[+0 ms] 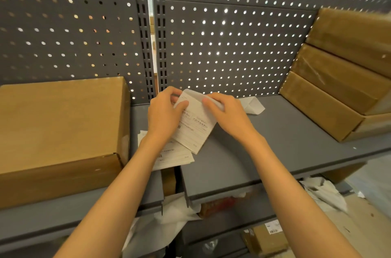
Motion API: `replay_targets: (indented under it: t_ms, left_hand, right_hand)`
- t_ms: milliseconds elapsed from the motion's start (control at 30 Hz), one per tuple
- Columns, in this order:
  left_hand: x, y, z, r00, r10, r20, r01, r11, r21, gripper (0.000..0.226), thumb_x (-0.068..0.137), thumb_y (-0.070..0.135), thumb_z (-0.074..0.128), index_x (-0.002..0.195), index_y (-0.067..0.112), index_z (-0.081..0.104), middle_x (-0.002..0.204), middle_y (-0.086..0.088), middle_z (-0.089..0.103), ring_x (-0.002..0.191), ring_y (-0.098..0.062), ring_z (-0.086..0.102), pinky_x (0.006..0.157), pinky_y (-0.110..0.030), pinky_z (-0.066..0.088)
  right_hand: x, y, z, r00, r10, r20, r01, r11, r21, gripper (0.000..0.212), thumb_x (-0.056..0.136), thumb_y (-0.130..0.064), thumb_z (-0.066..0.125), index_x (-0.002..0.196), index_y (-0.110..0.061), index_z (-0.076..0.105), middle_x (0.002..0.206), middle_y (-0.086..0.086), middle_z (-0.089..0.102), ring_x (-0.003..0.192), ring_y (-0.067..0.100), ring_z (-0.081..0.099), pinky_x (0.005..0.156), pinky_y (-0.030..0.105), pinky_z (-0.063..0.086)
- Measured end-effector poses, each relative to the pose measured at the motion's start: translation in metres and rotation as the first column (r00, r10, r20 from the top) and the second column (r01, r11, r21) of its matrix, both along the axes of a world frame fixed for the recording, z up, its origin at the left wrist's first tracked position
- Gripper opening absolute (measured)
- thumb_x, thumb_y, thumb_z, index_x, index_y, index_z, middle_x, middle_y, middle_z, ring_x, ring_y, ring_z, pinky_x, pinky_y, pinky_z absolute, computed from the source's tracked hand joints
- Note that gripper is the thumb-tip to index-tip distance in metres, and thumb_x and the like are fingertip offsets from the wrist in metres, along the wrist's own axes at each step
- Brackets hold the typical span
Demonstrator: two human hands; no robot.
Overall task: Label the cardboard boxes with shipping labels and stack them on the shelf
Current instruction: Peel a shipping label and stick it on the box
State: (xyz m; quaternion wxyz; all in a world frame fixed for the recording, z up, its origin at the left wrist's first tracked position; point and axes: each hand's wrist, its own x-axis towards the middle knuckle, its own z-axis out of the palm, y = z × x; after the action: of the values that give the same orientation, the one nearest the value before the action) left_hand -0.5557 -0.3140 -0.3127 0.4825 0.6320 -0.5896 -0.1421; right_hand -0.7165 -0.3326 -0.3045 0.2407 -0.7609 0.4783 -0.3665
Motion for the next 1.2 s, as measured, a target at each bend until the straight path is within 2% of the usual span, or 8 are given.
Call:
replay_targets:
  t_ms: [133,267,367,500,633,833,967,1200]
  left_hand:
    - [0.005,0.015,0.012,0.998,-0.035,-0.055,0.033,0.999,-0.030,0.009,0.086,0.022,0.065,0.092,0.016,0.065,0.085,0.003,0.064,0.076,-0.009,0.059,0.071,-0.024,0.049]
    - [0.010,0.033,0.026,0.995,-0.085,-0.051,0.083,0.995,-0.051,0.010,0.086,0.022,0.065,0.091,0.013,0.068,0.083,0.004,0.065,0.076,-0.008,0.059,0.068,-0.019,0.047]
    - [0.011,0.046,0.034,0.992,-0.114,-0.056,0.110,0.992,-0.060,0.009,0.087,0.021,0.064,0.089,0.013,0.068,0.080,0.007,0.064,0.079,-0.010,0.060,0.071,-0.022,0.049]
    - [0.014,0.056,0.041,0.991,-0.121,-0.063,0.117,0.991,-0.064,0.006,0.086,0.021,0.066,0.086,0.015,0.067,0.079,0.005,0.065,0.081,-0.015,0.062,0.074,-0.029,0.051]
    - [0.016,0.061,0.044,0.981,-0.173,-0.084,0.168,0.984,-0.058,0.004,0.087,0.021,0.065,0.084,0.018,0.066,0.083,0.000,0.067,0.083,-0.019,0.065,0.079,-0.038,0.054]
    - [0.019,0.060,0.044,0.969,-0.224,-0.108,0.215,0.972,-0.091,0.005,0.086,0.022,0.065,0.082,0.022,0.065,0.083,-0.002,0.067,0.082,-0.022,0.064,0.079,-0.044,0.054]
    - [0.022,0.052,0.046,0.960,-0.262,-0.097,0.249,0.960,-0.131,0.004,0.086,0.023,0.065,0.084,0.021,0.066,0.083,0.001,0.067,0.083,-0.019,0.064,0.080,-0.044,0.054]
    - [0.032,0.038,0.049,0.965,-0.250,-0.080,0.237,0.961,-0.145,0.010,0.086,0.023,0.065,0.078,0.028,0.064,0.079,0.005,0.066,0.075,-0.015,0.063,0.070,-0.031,0.051]
  right_hand:
    - [0.000,0.018,0.009,0.996,-0.020,0.085,0.019,1.000,0.010,0.028,0.096,-0.033,0.049,0.114,-0.020,0.065,0.111,-0.013,0.066,0.103,0.003,0.058,0.086,0.022,0.046]
    - [-0.003,0.034,0.019,0.992,-0.074,0.107,0.080,0.995,-0.062,0.026,0.091,-0.031,0.058,0.113,-0.019,0.065,0.111,-0.014,0.065,0.103,0.004,0.057,0.087,0.020,0.043]
    - [-0.004,0.044,0.026,0.988,-0.141,0.066,0.153,0.964,-0.217,0.031,0.084,-0.029,0.065,0.114,-0.021,0.064,0.115,-0.011,0.064,0.107,0.010,0.055,0.099,0.032,0.040]
    - [-0.001,0.054,0.031,0.982,-0.188,-0.024,0.163,0.900,-0.405,0.041,0.080,-0.030,0.067,0.120,-0.021,0.061,0.126,-0.002,0.058,0.125,0.019,0.046,0.114,0.050,0.019]
    - [0.004,0.062,0.037,0.969,-0.244,-0.029,0.204,0.863,-0.462,0.048,0.085,-0.030,0.064,0.131,-0.021,0.054,0.138,0.002,0.049,0.137,0.024,0.032,0.116,0.041,0.000]
    - [0.014,0.064,0.047,0.998,-0.063,-0.018,0.046,0.871,-0.489,0.036,0.088,-0.019,0.060,0.124,-0.017,0.059,0.128,0.000,0.059,0.130,0.023,0.042,0.117,0.039,0.013]
    - [0.019,0.049,0.050,0.995,0.027,-0.094,-0.065,0.901,-0.429,0.031,0.088,-0.027,0.059,0.118,-0.023,0.063,0.121,-0.005,0.063,0.118,0.017,0.050,0.110,0.046,0.029]
    - [0.024,0.029,0.052,0.992,0.062,-0.111,-0.097,0.936,-0.338,0.028,0.084,-0.033,0.062,0.111,-0.028,0.065,0.112,-0.013,0.066,0.109,0.011,0.057,0.099,0.045,0.040]
